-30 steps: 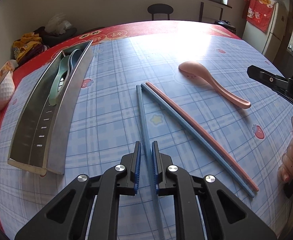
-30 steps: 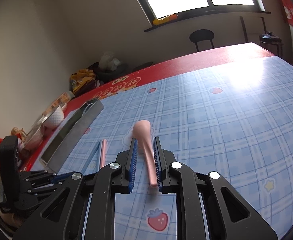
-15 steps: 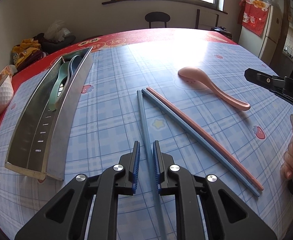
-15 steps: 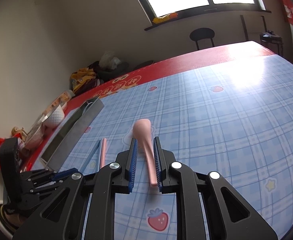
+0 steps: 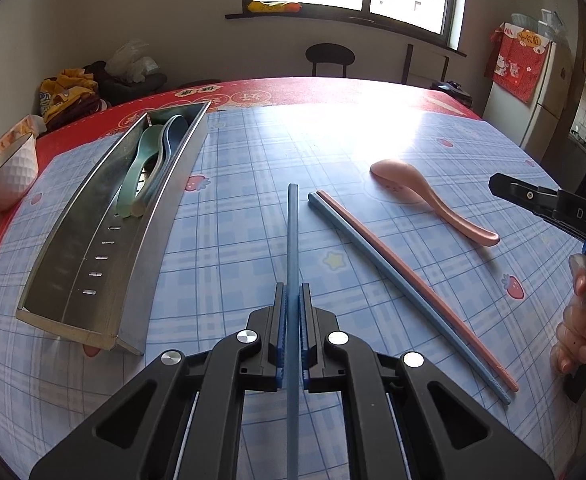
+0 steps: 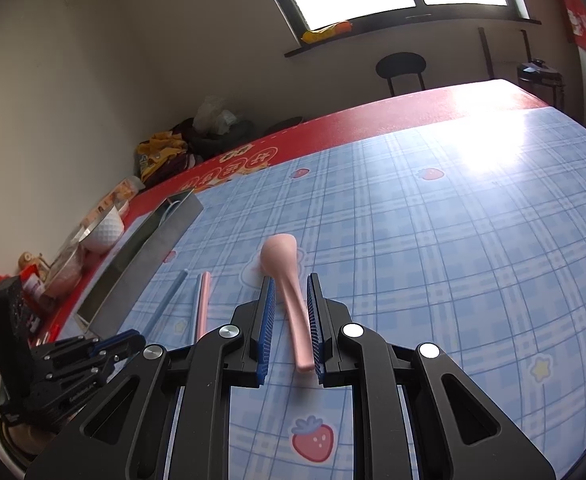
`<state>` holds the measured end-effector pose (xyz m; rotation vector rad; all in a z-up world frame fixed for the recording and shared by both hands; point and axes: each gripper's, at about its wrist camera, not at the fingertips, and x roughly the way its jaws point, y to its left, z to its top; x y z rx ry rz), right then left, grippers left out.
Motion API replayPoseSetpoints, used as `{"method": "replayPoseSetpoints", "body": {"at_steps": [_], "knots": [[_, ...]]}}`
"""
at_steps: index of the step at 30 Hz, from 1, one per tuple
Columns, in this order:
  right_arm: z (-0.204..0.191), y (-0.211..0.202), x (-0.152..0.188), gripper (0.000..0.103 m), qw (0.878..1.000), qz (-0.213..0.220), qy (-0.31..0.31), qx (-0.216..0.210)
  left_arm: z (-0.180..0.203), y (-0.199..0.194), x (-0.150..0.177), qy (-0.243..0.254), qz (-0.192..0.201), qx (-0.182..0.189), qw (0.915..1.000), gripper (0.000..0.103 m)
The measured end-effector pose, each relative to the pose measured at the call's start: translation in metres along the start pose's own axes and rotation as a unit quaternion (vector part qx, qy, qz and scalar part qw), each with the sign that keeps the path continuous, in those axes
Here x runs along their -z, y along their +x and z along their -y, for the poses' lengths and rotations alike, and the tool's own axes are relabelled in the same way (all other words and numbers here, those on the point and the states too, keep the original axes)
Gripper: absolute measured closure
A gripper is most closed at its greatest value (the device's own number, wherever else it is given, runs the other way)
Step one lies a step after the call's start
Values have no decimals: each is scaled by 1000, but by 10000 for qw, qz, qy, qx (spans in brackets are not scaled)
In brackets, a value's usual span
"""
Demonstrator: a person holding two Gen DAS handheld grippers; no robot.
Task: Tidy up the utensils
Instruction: 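Grasp the pink spoon with the right tool while the left tool holds the blue chopstick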
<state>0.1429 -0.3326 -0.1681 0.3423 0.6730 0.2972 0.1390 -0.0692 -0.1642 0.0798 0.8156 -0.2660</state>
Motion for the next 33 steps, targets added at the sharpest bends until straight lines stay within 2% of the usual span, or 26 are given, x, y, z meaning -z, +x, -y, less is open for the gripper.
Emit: {"method": "replayPoseSetpoints", "body": {"at_steps": [6,13,16,21,25,33], "knots": [[-24,18,1,86,9962,-371,-641,450,-9,-9,0,-241,216,191,9993,97],[-46,43,-8,86,9846,-809,-1302,837,-19,-17,3,-494,439,481,9967,97],[-53,52,-14,79,9782,-876,-1576,1031,-22,-20,3,-558,495,583,9955,97],[-59,72,-13,79,9671,-1238,-1883,1184,-23,-22,4,-610,550,725,9940,97],[-55,84,-13,79,9642,-1358,-1834,1353,-25,-24,4,-646,577,801,9930,97],[-42,91,-22,79,9754,-1432,-1352,988,-24,-26,5,-637,619,870,9922,97]]}}
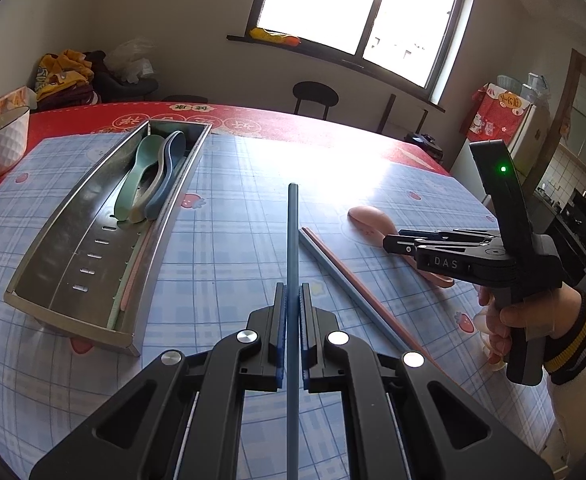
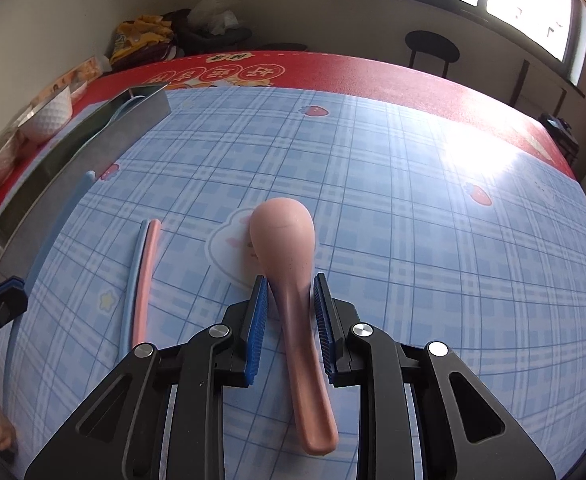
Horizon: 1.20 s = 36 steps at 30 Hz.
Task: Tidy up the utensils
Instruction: 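Grasp the pink spoon with the right tool while the left tool holds the blue chopstick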
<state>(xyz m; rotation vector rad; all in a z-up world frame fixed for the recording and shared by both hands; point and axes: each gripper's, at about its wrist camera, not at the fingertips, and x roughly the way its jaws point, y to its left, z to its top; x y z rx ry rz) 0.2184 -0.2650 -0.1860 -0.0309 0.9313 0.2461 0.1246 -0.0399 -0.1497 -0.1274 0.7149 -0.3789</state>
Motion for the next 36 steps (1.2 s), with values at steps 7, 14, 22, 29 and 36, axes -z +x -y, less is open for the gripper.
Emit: {"method": "replayPoseSetpoints", "body": {"at_steps": [7,14,22,29,36], "knots": [[-1,-2,1,81,9999,69,54,-54,-1,-1,0,-25,14,16,10000,97],[-4,-29,6,82,9921,679,573,-889,-3,0,0,-49,-6,37,10000,97],[-15,-21,8,82,9858,677,679,-1380,0,4,-1,12,-65,-19,10000,97],[-10,-1,2,80,9893,119,825,-1199,-1,5,-1,-2,-78,-15,10000,97],[-1,-16,0,80,9971,159,570,-489,0,4,-2,0,-71,8,10000,97]]}}
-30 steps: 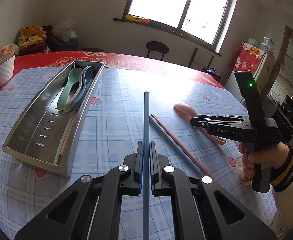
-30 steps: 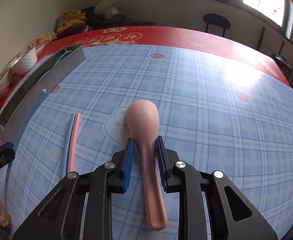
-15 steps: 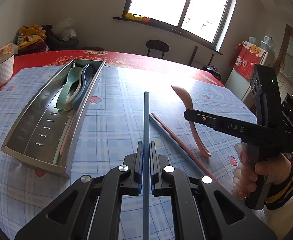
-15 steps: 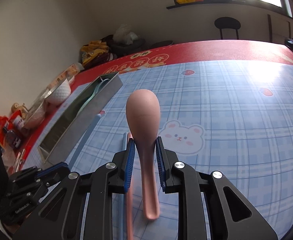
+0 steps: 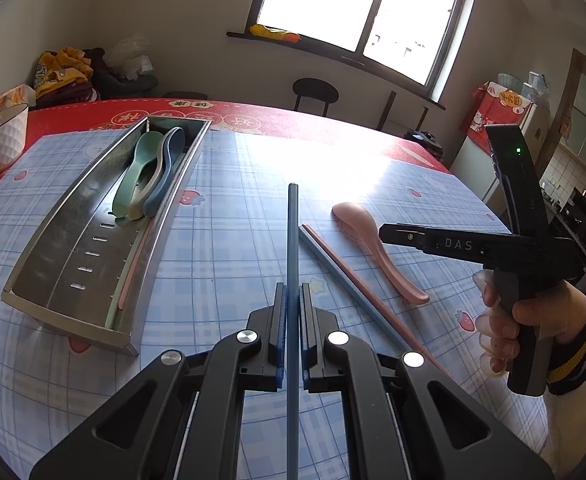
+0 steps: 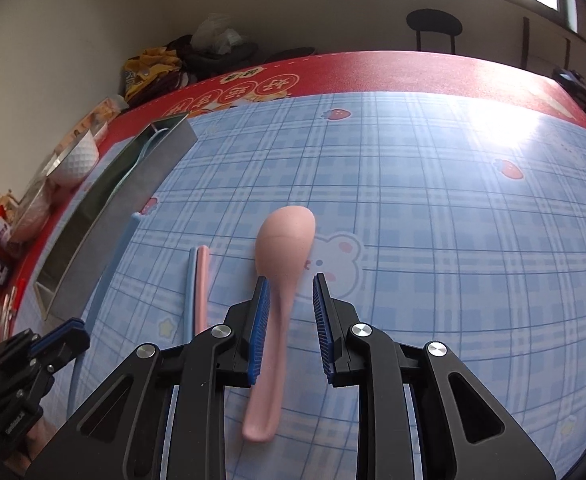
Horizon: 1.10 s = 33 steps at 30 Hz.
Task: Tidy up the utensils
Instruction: 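Grasp the pink spoon with the right tool while the left tool holds the blue chopstick, then carry the blue chopstick into the steel tray with the left tool while the right tool holds the pink spoon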
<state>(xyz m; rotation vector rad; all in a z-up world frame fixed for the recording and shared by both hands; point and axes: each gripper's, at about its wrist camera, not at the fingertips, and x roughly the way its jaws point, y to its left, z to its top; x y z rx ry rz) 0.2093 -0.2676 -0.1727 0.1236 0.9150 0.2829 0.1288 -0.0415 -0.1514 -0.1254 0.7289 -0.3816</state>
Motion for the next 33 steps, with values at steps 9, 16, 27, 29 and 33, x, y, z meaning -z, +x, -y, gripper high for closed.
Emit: {"method": "replayPoseSetpoints", "body": {"at_steps": [9,16,27,29,33], "knots": [[-14,-4,21,80,9983,-315,-483,-23,0,-3,1,2,43,57,10000,97],[-28,5,24,80,9968,-241,-737,214,-1,-4,2,5,58,86,9999,97],[-29,-8,26,89,9962,202,-833,161,-1,-5,3,-24,70,121,9999,97],[-25,-17,25,89,9969,397,-678,53,-1,-5,3,-31,72,125,9999,97],[-24,-26,27,89,9959,661,-592,-154,-2,-7,3,-49,119,125,9998,97]]}}
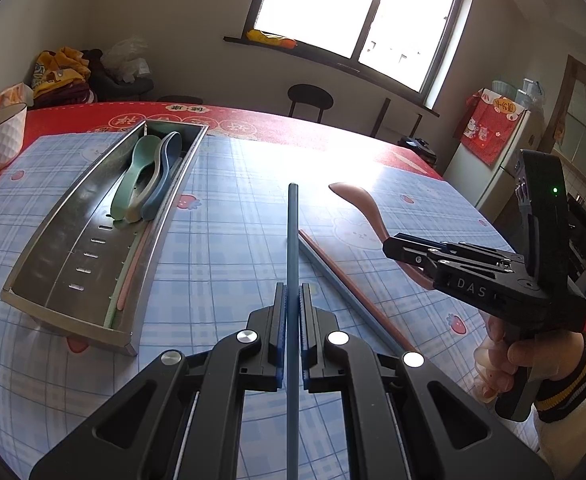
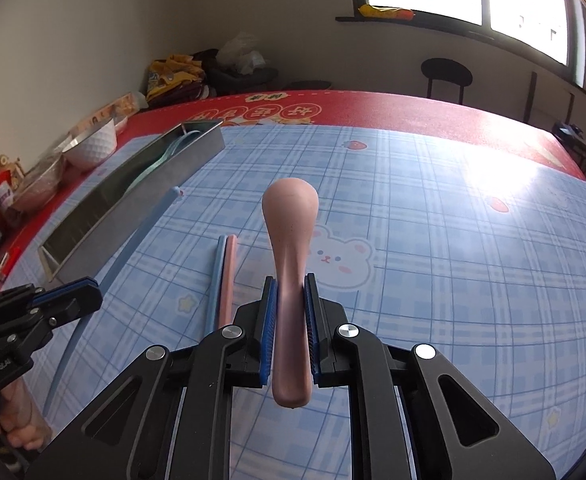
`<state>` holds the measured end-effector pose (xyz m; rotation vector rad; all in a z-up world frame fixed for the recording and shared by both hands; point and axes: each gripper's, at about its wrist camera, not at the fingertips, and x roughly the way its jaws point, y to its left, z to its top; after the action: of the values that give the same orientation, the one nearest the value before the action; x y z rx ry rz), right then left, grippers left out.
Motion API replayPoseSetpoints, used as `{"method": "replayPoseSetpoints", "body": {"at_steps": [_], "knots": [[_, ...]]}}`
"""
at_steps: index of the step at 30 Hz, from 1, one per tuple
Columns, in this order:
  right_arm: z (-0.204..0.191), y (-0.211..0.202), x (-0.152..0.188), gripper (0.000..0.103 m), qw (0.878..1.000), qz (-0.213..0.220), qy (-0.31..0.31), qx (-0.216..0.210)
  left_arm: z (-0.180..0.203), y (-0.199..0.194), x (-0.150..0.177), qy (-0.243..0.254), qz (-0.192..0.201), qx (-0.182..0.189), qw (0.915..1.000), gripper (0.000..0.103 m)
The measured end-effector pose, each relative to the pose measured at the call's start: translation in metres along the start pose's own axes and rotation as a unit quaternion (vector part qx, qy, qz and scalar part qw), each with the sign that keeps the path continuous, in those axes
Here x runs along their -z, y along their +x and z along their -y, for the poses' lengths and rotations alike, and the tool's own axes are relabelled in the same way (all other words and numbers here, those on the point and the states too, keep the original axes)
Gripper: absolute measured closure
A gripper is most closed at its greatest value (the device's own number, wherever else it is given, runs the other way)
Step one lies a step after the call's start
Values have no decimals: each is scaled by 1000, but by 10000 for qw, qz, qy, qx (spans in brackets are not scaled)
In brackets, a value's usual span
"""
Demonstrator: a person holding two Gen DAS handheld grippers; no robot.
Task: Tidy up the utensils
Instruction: 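Carry the blue chopstick into the steel tray with the left tool while the right tool holds the pink spoon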
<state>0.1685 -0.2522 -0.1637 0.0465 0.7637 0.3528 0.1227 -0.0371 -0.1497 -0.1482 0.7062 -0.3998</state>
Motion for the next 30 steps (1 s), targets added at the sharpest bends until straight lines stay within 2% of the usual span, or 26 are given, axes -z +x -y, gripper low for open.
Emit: {"method": "replayPoseSetpoints", "body": {"at_steps": [8,11,16,23,26,30], "knots": [[10,-5,2,89,9993,174,278,-162,-2,1,-1,-25,-48,30,10000,97],[13,-8,4,89,9989,254,335,-226,-8,-2,-3,-192,-72,113,9997,97],[14,-9,5,89,9984,285,380,-313,-16,-22,-15,-269,14,182,9995,97],[23,-11,8,89,9965,337,600,-477,-56,-37,-60,-606,-35,100,9981,97],[23,-13,8,89,9962,380,611,-493,-68,-28,-84,-601,-95,-70,9981,97],[26,-14,9,89,9956,408,667,-517,-77,-1,-110,-554,-393,-168,9975,97]]}}
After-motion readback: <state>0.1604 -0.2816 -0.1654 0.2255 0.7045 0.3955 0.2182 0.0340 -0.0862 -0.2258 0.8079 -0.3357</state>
